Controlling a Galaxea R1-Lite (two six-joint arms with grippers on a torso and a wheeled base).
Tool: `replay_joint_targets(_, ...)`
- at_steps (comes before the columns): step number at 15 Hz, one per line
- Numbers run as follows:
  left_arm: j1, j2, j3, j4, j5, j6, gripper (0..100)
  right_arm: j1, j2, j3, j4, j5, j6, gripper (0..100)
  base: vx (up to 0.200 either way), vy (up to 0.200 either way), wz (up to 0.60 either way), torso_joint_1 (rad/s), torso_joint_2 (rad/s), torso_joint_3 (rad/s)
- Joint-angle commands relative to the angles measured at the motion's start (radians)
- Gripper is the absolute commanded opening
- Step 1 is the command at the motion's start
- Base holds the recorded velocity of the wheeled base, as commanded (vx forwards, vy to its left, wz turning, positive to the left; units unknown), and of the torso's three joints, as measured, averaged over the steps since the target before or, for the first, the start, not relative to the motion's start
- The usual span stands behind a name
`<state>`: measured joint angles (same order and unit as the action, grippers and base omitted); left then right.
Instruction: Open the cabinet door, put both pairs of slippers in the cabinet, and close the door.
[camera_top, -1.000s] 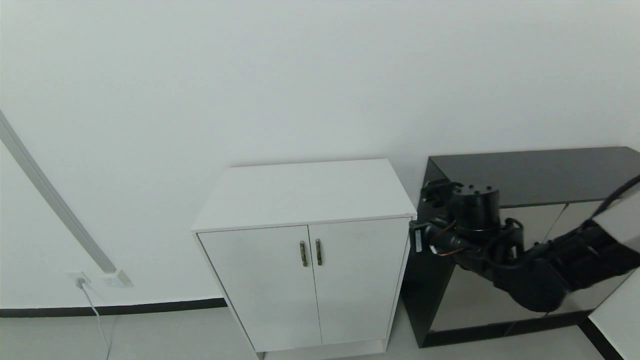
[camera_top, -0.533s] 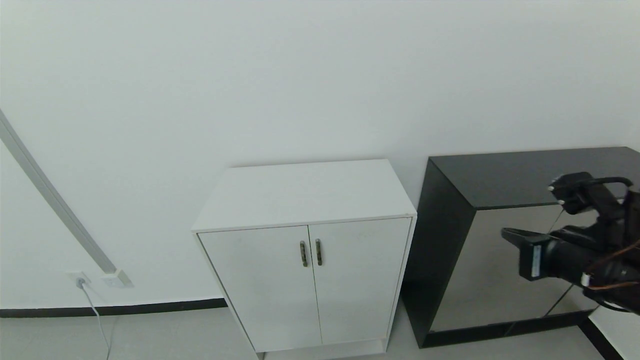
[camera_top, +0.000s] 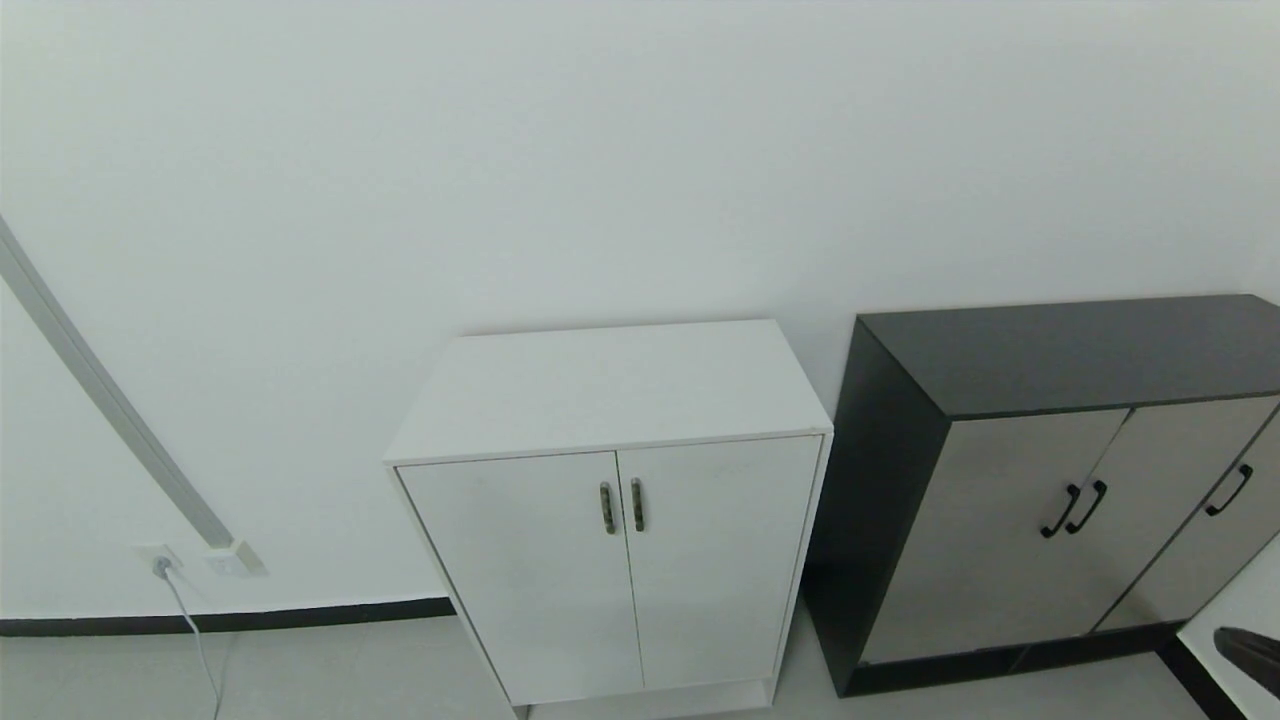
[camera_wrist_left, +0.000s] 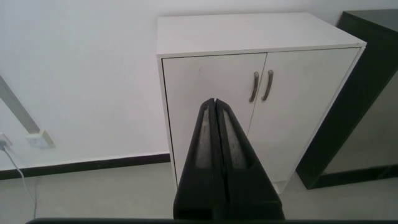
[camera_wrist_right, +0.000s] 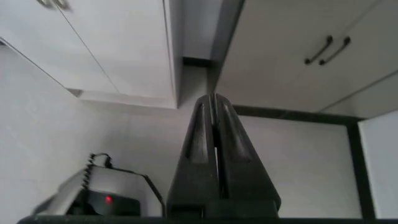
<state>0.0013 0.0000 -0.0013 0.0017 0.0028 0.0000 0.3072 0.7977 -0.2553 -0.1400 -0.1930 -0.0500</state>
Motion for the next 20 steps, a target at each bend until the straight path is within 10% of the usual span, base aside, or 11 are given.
replay_joint_targets(1, 0.0, 0.0, 0.0, 0.0, 0.0, -0.002, 0, -0.04, -0.137, 0.097, 0.005, 0.0, -0.014, 0, 0.0, 0.0, 0.0, 0.0, 0.0, 0.0)
replay_joint_targets(20, 0.0, 0.0, 0.0, 0.0, -0.001, -0.002, 0, -0.065, -0.373, 0.249, 0.1, 0.067, -0.004, 0, 0.0, 0.0, 0.0, 0.0, 0.0, 0.0)
